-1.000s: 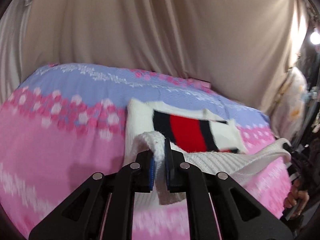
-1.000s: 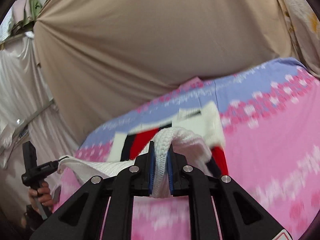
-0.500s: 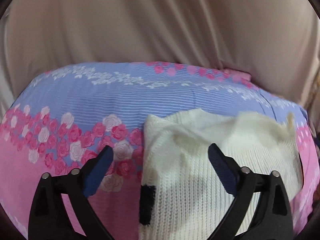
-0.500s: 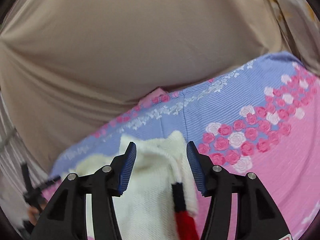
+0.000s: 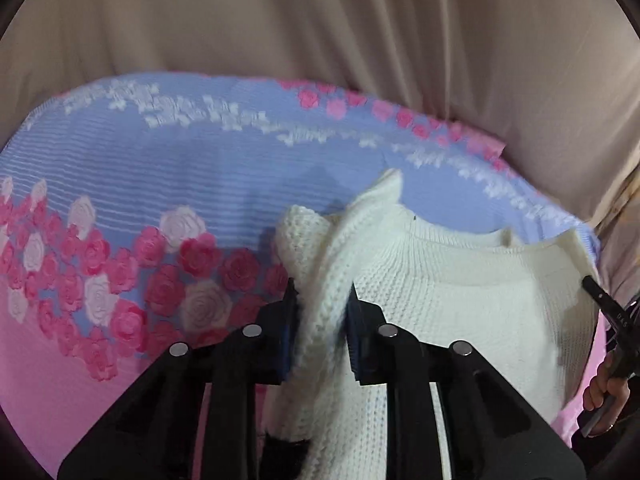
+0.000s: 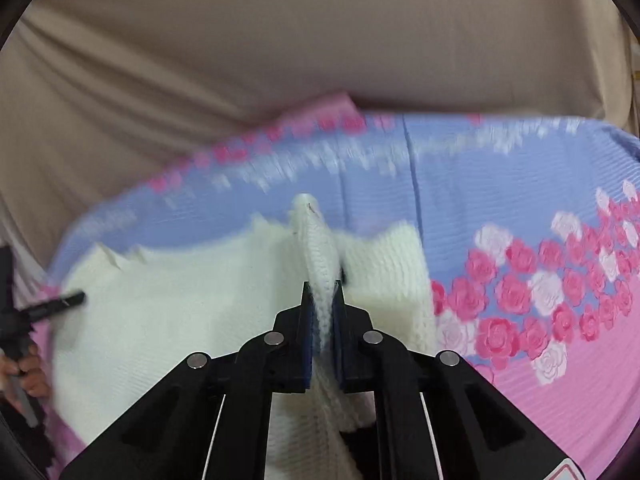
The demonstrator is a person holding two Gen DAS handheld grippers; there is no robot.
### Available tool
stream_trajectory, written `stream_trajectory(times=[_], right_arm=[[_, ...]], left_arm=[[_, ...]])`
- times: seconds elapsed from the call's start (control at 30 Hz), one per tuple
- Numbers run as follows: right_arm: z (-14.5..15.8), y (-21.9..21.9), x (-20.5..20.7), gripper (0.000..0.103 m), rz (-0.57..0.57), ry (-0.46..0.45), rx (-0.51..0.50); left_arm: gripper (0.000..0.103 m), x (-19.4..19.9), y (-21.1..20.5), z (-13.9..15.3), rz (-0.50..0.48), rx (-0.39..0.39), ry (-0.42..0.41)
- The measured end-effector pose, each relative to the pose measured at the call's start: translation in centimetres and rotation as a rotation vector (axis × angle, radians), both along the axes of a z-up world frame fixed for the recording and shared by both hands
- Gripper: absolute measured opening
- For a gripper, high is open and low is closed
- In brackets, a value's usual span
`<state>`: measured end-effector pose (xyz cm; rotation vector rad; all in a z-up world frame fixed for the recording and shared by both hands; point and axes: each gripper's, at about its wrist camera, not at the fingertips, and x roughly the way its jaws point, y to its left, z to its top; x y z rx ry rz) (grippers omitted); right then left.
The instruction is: Fold small clothes
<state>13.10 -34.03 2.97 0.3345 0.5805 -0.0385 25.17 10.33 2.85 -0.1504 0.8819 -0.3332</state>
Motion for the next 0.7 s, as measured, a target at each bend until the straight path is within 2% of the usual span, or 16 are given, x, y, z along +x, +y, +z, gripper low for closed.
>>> stream_trajectory(times=[0.07, 0.13, 0.17, 0.2, 0.23, 0.27, 0.3, 0.33, 0.4, 0.47, 0.53, 0.6, 0.7], right_arm=[[0.7, -1.8, -1.4, 0.007, -0.051, -0.052, 0.035], [-1.6, -3.3, 0.3, 0.007, -0.084, 0.029, 0.04], [-3.9, -3.9, 2.1, 0.007, -0.082, 0.119, 0.05], [-5.8, -4.0, 3.4, 0.007, -0.067, 0.195, 0.054], [-6.8, -4.0, 3.7, 0.008, -0.063, 0.208, 0.059], [-6.4, -3.9, 3.1, 0.009, -0.074, 0.185, 0.06], [-5.5, -3.9, 2.3, 0.011, -0.079, 0.17, 0.073], [-4.4, -3.9, 1.0, 0.016, -0.082, 0.129, 0.084], [-2.7, -3.6, -1.6, 0.029, -0.086, 0.087, 0.062], [-2.1, -3.3, -5.2, 0.064, -0.103, 0.073, 0.041], [-3.0, -3.1, -8.1, 0.067, -0.079, 0.102, 0.047], [-5.2, -2.5, -11.2, 0.068, -0.056, 0.145, 0.083], [-8.3, -1.5, -13.1, 0.068, -0.033, 0.196, 0.15]], left_arm=[[0.02, -0.3, 0.1, 0.2, 0.004, 0.027, -0.007], [0.021, 0.9, -0.6, -1.6, 0.015, 0.07, 0.047], [0.021, 1.6, -1.0, -2.8, 0.025, 0.095, 0.077], [0.026, 2.0, -1.3, -3.7, 0.035, 0.113, 0.077], [0.033, 1.7, -1.5, -3.7, 0.049, 0.13, 0.054], [0.039, 1.4, -1.4, -3.4, 0.061, 0.137, 0.049], [0.053, 0.7, -1.0, -2.8, 0.078, 0.125, 0.052], [0.063, -0.1, -0.4, -2.3, 0.095, 0.113, 0.052], [0.069, -2.4, 1.2, -0.9, 0.107, 0.082, 0.03], [0.08, -4.9, 2.7, 0.1, 0.106, 0.066, 0.008], [0.091, -8.1, 4.1, 0.4, 0.119, 0.071, -0.011], [0.094, -10.8, 5.1, -0.6, 0.126, 0.07, -0.006], [0.094, -12.7, 5.0, -3.5, 0.113, 0.024, 0.081]])
